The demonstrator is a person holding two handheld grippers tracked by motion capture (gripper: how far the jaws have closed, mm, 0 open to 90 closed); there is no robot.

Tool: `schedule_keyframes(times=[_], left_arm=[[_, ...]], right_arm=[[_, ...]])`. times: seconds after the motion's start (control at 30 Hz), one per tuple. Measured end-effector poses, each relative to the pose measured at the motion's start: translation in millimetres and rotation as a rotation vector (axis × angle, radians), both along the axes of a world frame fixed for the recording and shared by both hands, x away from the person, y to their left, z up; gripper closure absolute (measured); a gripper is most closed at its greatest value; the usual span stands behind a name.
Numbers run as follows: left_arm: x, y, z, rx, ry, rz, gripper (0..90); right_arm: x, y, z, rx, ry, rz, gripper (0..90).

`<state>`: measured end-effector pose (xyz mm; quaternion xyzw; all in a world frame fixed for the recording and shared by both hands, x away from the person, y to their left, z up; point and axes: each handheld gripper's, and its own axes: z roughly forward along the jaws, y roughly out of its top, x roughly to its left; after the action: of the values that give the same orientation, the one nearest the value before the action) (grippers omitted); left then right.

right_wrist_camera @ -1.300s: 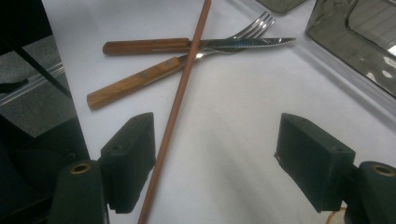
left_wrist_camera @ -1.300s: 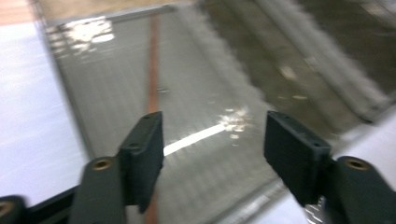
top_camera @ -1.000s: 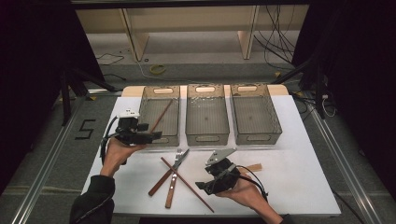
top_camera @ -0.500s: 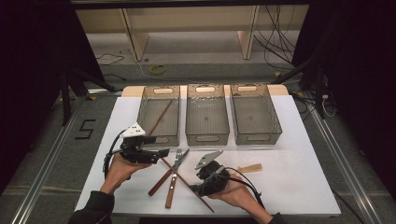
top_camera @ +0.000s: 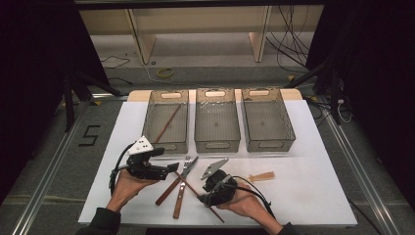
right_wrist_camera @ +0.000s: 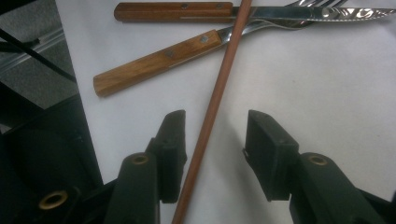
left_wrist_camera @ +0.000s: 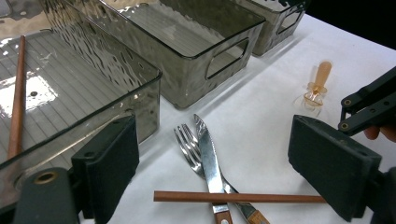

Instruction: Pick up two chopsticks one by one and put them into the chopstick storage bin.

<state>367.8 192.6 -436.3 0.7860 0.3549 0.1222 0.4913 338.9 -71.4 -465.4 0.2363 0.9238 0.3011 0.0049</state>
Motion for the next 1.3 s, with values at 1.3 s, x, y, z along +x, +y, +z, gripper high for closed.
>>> schedule_keyframes(times=[1.3], left_arm=[[-5.2,5.3,-9.9,0.009,0.012,0.006,16.1]], right_arm=[[4.6,14.9,-12.2,-0.087,-0.047,0.002,84.9]])
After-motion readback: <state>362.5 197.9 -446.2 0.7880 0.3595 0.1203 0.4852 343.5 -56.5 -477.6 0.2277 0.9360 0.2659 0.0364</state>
